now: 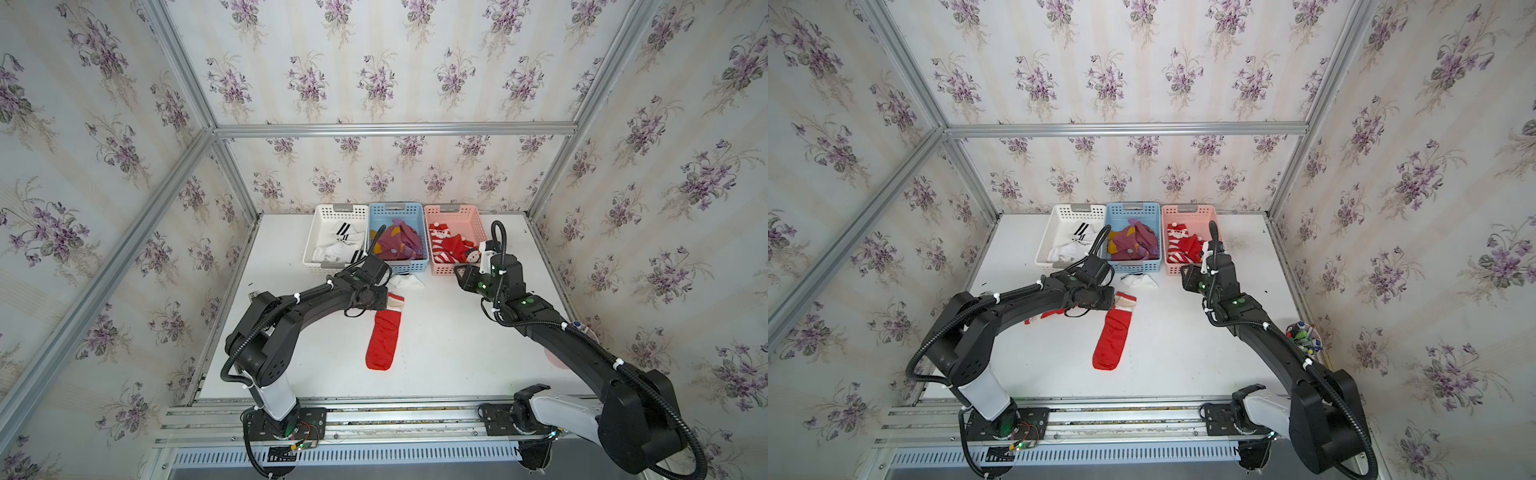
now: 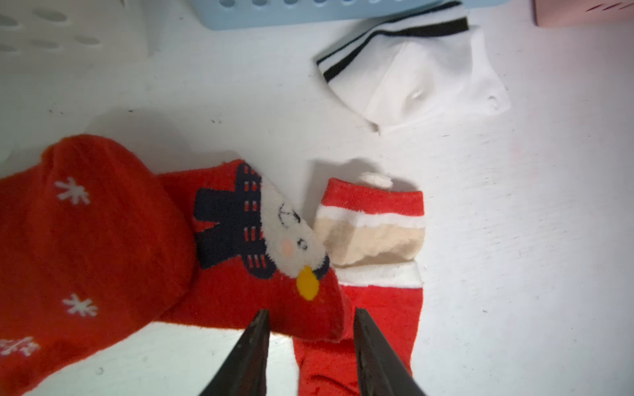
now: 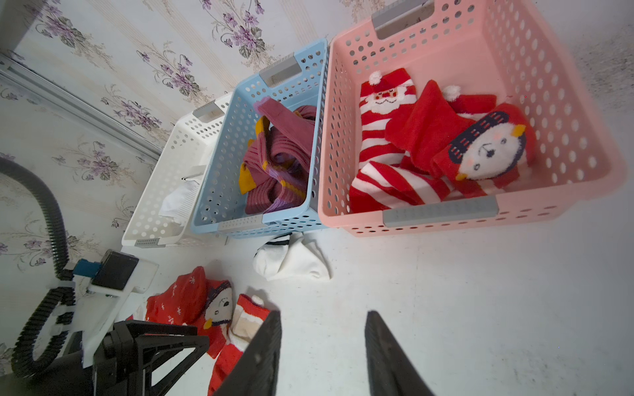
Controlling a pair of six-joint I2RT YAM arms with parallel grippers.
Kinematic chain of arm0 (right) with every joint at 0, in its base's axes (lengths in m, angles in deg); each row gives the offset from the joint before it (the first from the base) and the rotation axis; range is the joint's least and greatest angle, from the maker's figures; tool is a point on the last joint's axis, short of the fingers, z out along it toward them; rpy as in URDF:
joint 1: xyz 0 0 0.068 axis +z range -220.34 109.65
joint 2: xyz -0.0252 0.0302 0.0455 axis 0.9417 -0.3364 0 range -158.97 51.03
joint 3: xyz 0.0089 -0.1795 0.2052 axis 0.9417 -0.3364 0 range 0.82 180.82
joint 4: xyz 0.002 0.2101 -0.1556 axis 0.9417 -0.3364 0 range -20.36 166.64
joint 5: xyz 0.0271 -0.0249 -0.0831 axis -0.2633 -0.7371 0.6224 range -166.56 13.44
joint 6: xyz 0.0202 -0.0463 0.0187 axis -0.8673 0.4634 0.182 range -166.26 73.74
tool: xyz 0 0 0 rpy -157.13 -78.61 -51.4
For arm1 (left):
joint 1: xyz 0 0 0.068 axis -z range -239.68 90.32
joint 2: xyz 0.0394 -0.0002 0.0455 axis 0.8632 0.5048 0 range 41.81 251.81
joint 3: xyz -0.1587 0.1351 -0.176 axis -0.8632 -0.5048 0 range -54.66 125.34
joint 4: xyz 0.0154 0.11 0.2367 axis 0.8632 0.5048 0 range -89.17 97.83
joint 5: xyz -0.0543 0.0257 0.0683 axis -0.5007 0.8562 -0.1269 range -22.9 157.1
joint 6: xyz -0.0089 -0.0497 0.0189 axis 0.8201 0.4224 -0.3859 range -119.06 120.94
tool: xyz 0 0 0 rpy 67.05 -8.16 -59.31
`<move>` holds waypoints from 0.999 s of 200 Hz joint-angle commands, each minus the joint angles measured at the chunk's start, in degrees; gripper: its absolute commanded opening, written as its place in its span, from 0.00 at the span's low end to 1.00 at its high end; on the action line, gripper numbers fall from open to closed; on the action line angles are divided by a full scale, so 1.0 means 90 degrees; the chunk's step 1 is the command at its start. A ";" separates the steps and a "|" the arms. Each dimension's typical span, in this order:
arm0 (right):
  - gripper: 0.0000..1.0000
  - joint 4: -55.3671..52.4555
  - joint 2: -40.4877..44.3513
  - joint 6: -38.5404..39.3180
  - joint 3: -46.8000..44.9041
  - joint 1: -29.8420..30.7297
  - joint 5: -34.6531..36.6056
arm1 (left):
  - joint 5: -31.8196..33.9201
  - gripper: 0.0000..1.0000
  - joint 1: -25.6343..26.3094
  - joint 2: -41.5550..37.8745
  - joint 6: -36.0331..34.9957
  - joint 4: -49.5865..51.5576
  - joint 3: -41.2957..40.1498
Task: Sort the socks into the basket by color
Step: Pick up the sock at the center of the board.
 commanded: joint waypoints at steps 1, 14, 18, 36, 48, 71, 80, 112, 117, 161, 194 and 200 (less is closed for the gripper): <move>0.42 0.0163 0.0030 -0.0028 -0.0028 0.0005 0.0035 | 0.0149 0.39 0.0022 0.0075 0.0001 0.0132 0.0063; 0.42 0.0148 0.0044 -0.0037 -0.0046 0.0005 0.0047 | 0.0159 0.35 0.0031 0.0130 0.0000 0.0132 0.0080; 0.42 0.0147 0.0052 -0.0036 -0.0048 0.0005 0.0062 | 0.0163 0.33 0.0031 0.0140 0.0000 0.0132 0.0083; 0.42 0.0152 0.0108 -0.0040 -0.0069 0.0005 0.0084 | 0.0175 0.22 0.0034 0.0182 -0.0001 0.0113 0.0104; 0.42 0.0137 0.0149 -0.0026 -0.0091 0.0005 0.0118 | 0.0178 0.17 0.0044 0.0173 -0.0010 0.0121 0.0124; 0.42 0.0106 0.0196 -0.0032 -0.0111 0.0005 0.0152 | 0.0226 0.10 0.0044 -0.0017 -0.0025 0.0142 0.0116; 0.42 0.0112 0.0209 -0.0031 -0.0130 0.0003 0.0162 | 0.0255 0.08 0.0043 -0.0154 -0.0053 0.0150 0.0100; 0.42 0.0210 0.0196 -0.0092 -0.0150 0.0005 0.0115 | 0.0372 0.06 0.0044 -0.0802 -0.0235 0.0537 0.0310; 0.42 0.0225 0.0191 -0.0100 -0.0147 0.0005 0.0104 | 0.0387 0.06 0.0049 -0.0913 -0.0275 0.0608 0.0369; 0.42 0.0321 0.0196 -0.0160 -0.0194 0.0005 0.0069 | 0.0222 0.07 0.0053 -0.1719 -0.0439 0.0969 0.0674; 0.42 0.0285 0.0264 -0.0145 -0.0185 0.0005 0.0082 | -0.0180 0.06 0.0063 -0.1979 -0.0493 0.0959 0.0768; 0.42 0.0271 0.0278 -0.0148 -0.0185 0.0005 0.0090 | -0.0249 0.06 0.0072 -0.2142 -0.0512 0.0935 0.0778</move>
